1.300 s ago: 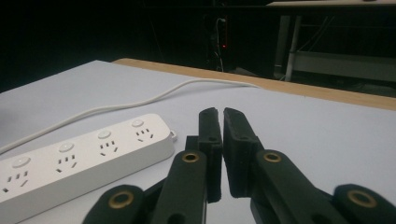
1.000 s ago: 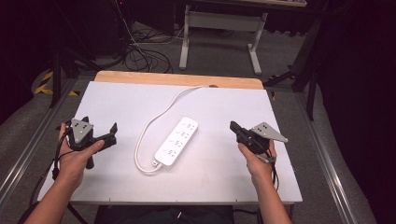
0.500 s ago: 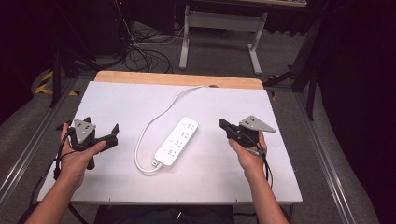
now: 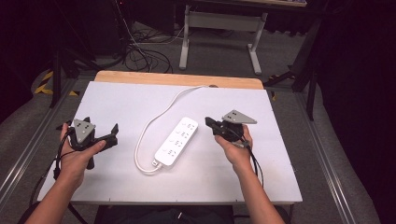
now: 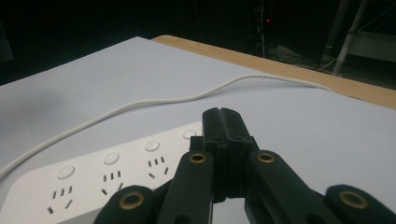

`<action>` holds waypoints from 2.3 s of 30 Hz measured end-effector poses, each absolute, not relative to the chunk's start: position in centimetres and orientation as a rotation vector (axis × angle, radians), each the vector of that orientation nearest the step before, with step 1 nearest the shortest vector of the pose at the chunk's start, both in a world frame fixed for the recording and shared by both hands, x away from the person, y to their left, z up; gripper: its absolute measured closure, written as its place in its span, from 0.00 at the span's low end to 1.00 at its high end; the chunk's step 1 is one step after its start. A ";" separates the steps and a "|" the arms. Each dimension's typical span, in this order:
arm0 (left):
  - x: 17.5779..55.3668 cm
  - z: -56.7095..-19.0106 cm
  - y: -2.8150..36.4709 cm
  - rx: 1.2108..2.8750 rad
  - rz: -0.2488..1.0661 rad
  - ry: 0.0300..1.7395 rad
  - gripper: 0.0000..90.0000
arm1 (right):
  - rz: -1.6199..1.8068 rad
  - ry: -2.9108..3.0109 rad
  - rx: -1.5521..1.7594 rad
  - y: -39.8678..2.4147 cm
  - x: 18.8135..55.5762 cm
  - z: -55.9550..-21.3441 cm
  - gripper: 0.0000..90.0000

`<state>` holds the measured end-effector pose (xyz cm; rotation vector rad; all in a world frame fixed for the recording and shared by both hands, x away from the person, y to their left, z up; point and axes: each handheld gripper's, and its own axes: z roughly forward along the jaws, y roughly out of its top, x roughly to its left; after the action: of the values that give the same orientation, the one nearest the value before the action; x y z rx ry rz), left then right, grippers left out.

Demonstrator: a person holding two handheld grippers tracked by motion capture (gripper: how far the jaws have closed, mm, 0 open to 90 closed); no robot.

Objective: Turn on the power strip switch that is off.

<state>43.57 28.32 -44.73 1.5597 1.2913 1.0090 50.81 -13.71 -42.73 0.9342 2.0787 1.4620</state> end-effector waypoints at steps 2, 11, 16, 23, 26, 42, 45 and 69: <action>43.6 -44.7 28.4 1.563 1.010 1.290 0.06 | 1.459 2.094 0.923 -13.1 51.1 -42.7 1.00; 43.6 -44.7 28.5 1.563 1.011 1.292 0.06 | 1.456 2.164 0.891 -10.5 52.2 -43.3 1.00; 43.6 -44.7 28.5 1.564 1.011 1.291 0.06 | 1.450 2.192 0.874 -9.5 52.4 -43.5 1.00; 43.6 -44.7 28.4 1.563 1.010 1.291 0.06 | 1.449 2.216 0.861 -8.6 52.5 -43.6 1.00; 43.6 -44.7 28.4 1.563 1.006 1.292 0.06 | 1.446 2.227 0.858 -8.4 52.6 -43.7 1.00; 43.6 -44.8 28.4 1.572 1.005 1.290 0.06 | 1.376 2.323 0.824 -6.3 52.9 -45.2 1.00; 43.6 -44.8 28.4 1.578 1.003 1.290 0.07 | 1.349 2.347 0.819 -5.7 53.2 -45.8 1.00; 43.6 -44.9 28.3 1.596 1.001 1.284 0.07 | 1.280 2.355 0.842 -4.7 53.9 -47.6 1.00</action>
<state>43.63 28.27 -44.89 1.5961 1.2844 1.0010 53.92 -4.74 -47.57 0.8421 2.3553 1.2800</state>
